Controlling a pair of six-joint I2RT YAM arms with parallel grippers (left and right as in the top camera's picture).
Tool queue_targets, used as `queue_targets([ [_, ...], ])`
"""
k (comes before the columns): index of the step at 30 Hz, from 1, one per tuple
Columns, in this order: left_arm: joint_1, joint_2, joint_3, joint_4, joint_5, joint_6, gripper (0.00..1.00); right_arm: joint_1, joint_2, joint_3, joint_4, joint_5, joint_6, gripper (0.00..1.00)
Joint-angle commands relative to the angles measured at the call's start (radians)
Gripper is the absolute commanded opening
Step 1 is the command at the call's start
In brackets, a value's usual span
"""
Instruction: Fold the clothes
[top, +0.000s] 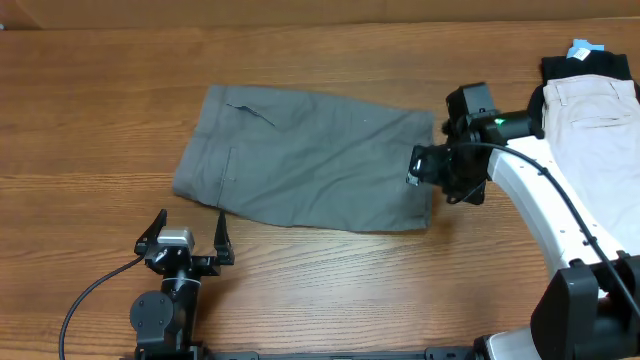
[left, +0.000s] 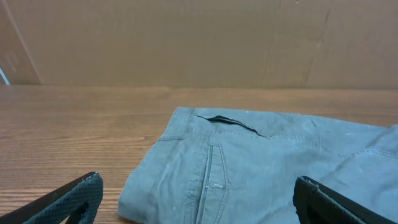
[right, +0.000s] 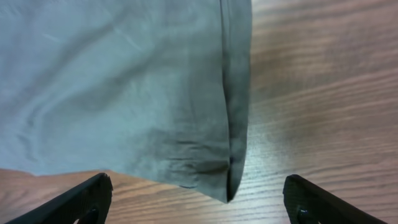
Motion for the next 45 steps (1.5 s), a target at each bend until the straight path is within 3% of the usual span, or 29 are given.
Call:
queue_targets([
  [1, -0.004, 0.0, -0.005, 0.0, 0.007, 0.019, 1.0, 0.001, 0.001, -0.067, 0.012, -0.012, 0.031, 0.91],
  [12, -0.004, 0.0, -0.005, 0.0, 0.007, 0.019, 1.0, 0.001, 0.001, -0.243, 0.176, -0.169, 0.055, 0.92],
  [20, -0.004, 0.0, -0.005, 0.0, 0.007, 0.019, 1.0, 0.001, 0.001, -0.32, 0.273, -0.165, 0.075, 0.91],
  [26, -0.004, 0.0, -0.005, 0.0, 0.007, 0.019, 1.0, 0.001, 0.001, -0.336, 0.335, -0.165, 0.075, 0.75],
  [34, -0.004, 0.0, -0.005, 0.0, 0.007, 0.019, 1.0, 0.001, 0.001, -0.378, 0.409, -0.146, 0.075, 0.74],
  [41, -0.004, 0.0, -0.005, 0.0, 0.007, 0.019, 1.0, 0.001, 0.001, -0.388, 0.441, -0.147, 0.075, 0.51],
  [45, -0.004, 0.0, -0.005, 0.0, 0.007, 0.019, 1.0, 0.001, 0.001, -0.388, 0.455, -0.156, 0.076, 0.29],
])
